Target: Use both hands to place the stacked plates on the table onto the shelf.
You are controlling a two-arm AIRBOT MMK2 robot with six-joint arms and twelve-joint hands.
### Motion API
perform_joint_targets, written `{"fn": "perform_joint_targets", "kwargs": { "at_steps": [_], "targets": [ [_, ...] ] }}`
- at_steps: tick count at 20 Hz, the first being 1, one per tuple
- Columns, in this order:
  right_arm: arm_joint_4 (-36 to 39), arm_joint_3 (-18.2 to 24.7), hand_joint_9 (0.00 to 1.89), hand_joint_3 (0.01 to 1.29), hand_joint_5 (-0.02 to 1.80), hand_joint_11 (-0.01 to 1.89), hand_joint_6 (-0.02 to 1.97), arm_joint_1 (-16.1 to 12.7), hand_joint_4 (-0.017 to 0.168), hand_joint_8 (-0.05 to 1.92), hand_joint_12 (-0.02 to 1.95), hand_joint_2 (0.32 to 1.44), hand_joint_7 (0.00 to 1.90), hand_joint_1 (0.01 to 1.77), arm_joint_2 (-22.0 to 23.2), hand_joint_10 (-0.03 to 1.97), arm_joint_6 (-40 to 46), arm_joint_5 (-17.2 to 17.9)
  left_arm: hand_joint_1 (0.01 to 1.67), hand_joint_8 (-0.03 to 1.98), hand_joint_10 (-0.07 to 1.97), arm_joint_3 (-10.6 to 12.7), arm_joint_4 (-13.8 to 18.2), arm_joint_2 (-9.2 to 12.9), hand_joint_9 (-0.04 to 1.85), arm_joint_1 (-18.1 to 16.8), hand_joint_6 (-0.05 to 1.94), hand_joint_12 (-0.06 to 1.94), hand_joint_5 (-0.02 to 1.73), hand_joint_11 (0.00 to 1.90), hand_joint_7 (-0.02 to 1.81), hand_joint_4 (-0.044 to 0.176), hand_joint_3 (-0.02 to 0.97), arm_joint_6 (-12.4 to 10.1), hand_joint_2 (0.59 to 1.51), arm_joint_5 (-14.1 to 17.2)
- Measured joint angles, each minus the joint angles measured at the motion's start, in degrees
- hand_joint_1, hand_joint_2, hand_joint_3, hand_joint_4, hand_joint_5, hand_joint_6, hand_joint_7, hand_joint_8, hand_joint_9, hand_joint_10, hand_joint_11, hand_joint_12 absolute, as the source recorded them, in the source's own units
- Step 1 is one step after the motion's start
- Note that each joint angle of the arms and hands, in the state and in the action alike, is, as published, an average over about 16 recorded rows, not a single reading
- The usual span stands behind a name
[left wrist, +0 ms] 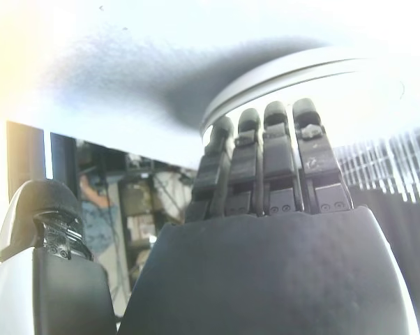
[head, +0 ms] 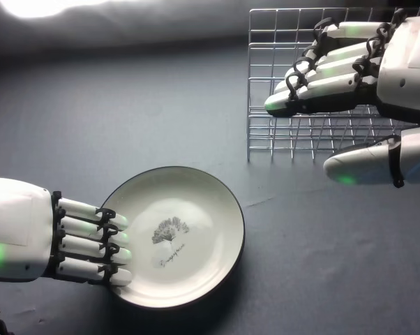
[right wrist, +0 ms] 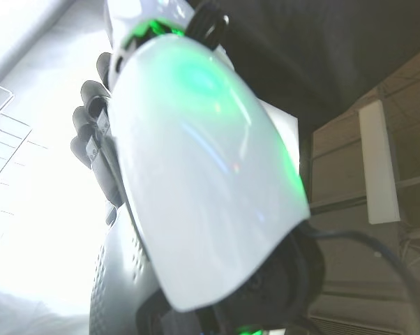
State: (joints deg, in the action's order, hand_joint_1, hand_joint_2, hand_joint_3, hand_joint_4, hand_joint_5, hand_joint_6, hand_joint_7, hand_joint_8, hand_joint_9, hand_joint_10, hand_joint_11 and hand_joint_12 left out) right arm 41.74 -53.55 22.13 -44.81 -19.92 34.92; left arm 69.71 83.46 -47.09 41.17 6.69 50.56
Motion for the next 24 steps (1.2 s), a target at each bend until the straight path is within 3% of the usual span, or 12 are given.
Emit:
{"fn": "perform_joint_targets", "kwargs": {
  "at_steps": [5, 13, 24],
  "targets": [
    [3.6, -2.3, 0.39, 0.02, 0.37, 0.02, 0.03, 0.6, 0.003, 0.02, 0.92, 1.31, 0.4, 0.02, -0.9, 0.03, -0.6, 4.0, 0.02, -0.01, 0.0, 0.7, -0.2, -0.9, 0.09, 1.1, -0.01, 0.12, 0.08, 0.03, 0.09, -0.004, 0.012, 0.8, 1.034, -1.4],
    [12.3, -8.6, 0.39, 0.02, 0.36, 0.02, 0.03, 1.7, 0.004, 0.02, 0.93, 1.3, 0.39, 0.02, -4.7, 0.03, -2.4, 13.5, 0.02, -0.01, 0.0, 1.5, -0.2, -2.1, 0.11, 1.8, -0.02, 0.19, 0.08, 0.03, 0.09, -0.004, 0.012, 2.1, 1.035, -3.4],
    [21.9, -16.6, 0.4, 0.02, 0.35, 0.02, 0.03, 2.3, 0.004, 0.02, 0.95, 1.3, 0.39, 0.02, -11.4, 0.03, -4.9, 22.0, 0.02, -0.01, 0.0, 0.7, -0.9, -4.8, 0.07, 1.6, -0.03, 0.09, 0.03, 0.02, 0.05, -0.005, 0.012, 3.5, 1.028, -5.8]
  ]
}}
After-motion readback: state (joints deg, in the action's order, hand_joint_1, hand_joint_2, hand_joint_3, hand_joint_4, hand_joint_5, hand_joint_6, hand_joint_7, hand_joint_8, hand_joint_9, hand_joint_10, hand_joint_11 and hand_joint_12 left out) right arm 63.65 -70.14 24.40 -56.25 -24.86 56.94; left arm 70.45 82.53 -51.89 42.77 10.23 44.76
